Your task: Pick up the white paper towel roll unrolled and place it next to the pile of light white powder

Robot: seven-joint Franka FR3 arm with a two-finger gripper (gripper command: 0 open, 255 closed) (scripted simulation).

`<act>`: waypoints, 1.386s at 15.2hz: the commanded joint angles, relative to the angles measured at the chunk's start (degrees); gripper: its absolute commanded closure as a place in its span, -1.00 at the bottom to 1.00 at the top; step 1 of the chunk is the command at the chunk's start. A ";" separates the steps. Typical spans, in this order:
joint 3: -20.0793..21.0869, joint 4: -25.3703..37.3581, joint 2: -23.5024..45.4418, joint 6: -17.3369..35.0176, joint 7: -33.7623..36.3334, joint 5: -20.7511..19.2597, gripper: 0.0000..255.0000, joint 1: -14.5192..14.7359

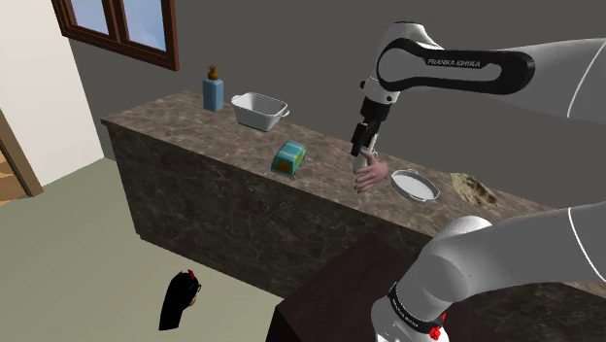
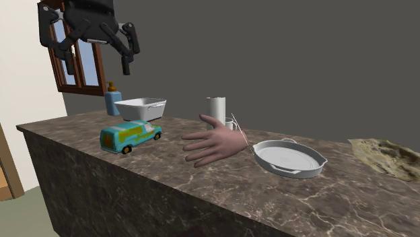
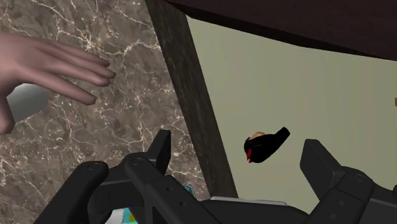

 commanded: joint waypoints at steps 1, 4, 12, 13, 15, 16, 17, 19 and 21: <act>-2.14 1.37 3.05 1.95 -2.66 -0.92 -1.00 -0.59; -5.31 4.07 7.65 4.23 -6.66 -1.75 -1.00 -1.34; -13.07 14.31 21.91 9.00 -18.02 -0.29 -1.00 -2.73; -13.93 15.90 23.89 9.40 -19.55 0.31 -1.00 -2.93; -15.52 19.31 27.99 10.03 -22.65 1.81 -1.00 -3.42; -16.23 21.13 30.10 10.25 -24.23 2.69 -1.00 -3.74; -16.91 23.03 32.26 10.40 -25.82 3.66 -1.00 -4.10; -18.02 27.09 36.71 10.46 -28.98 5.81 -1.00 -5.05; -18.80 31.52 41.29 10.19 -32.07 8.16 -1.00 -6.35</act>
